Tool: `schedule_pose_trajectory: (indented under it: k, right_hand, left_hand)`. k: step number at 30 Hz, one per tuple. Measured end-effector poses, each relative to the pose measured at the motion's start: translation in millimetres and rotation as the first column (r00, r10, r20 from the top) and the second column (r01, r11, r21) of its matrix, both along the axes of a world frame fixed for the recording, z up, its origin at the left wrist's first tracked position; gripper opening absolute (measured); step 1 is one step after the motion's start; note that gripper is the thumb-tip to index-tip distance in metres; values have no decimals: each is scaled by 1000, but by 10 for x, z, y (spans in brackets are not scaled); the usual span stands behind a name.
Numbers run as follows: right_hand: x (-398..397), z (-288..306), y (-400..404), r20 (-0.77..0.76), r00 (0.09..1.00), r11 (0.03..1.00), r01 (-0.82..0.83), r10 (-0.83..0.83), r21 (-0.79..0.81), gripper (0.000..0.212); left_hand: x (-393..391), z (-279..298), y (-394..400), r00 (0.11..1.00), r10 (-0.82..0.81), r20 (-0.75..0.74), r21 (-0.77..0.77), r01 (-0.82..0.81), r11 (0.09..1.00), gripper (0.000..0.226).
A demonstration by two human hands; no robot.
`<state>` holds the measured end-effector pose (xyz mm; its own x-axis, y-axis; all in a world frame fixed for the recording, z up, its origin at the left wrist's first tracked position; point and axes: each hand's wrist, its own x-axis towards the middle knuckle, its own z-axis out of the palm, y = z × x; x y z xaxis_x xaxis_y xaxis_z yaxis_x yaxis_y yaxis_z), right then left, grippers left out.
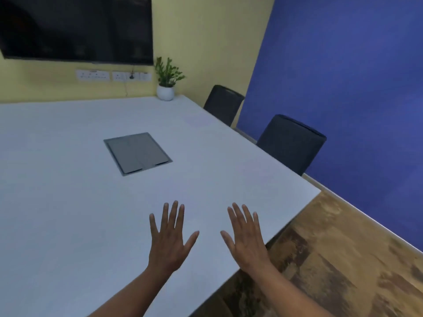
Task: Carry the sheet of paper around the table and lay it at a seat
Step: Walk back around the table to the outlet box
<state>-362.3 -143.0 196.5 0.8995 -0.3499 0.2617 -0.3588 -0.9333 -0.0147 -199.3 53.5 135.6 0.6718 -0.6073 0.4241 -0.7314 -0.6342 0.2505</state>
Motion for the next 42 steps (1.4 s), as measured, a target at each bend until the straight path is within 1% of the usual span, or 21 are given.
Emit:
schedule_pose_trajectory:
  k: [2,5,9,12,14,20,26,29,32,35,37,39,42]
  right_hand:
    - [287,-82,-56,-36,999,999,-35,37,40,72]
    - [760,-190,-136,-53,983,984,-177,177,16,70]
    - [1451,-248,-327,-37,958,957,-284,286,54,70]
    - [1919,-301,-408,-45,922,921,-379,384,90,70]
    - [2189,-380,-483,-45,896,893,-434,441,117,70]
    - [2879,-629,-973,-54,827,821,-545,560,167,70]
    - [3414,-1045,-1425,-110,774,768,-580,623,272,72]
    - [3618,-1289,-1558,-165,719,722,-598,675,348,77]
    - [3906,-1443,-1632,-225,680,702,-588,698,403,81]
    - [4228,-1543,-1694,-275,650,691,-558,708,460,77]
    - [4431,-1634,-1750,-279,638,681,-563,718,468,79]
    - [4610,-1753,-1801,-284,635,680,-557,719,476,84]
    - [4818,-1919,-1850,-294,651,694,-523,700,494,85]
  left_hand:
    - [186,-57,24,997,64,-36,13,-64,998,92]
    - [493,-156,62,990,141,-19,8,-141,990,92]
    - [816,-212,72,971,232,-55,46,-230,972,91]
    - [992,-272,49,958,285,-35,72,-282,957,91]
    - [1122,-290,-5,950,311,-25,100,-307,947,91]
    - [1416,-359,-438,919,391,-58,144,-380,914,93]
    - [1534,-675,-743,906,391,-162,295,-334,895,95]
    - [1501,-882,-805,902,375,-213,370,-281,886,96]
    - [1521,-1073,-822,892,365,-267,448,-221,866,97]
    - [1605,-1254,-810,881,356,-311,472,-181,863,99]
    - [1675,-1361,-798,869,353,-346,478,-160,864,98]
    - [1741,-1467,-776,854,349,-386,472,-142,870,98]
    - [1813,-1581,-749,847,331,-415,455,-121,882,98]
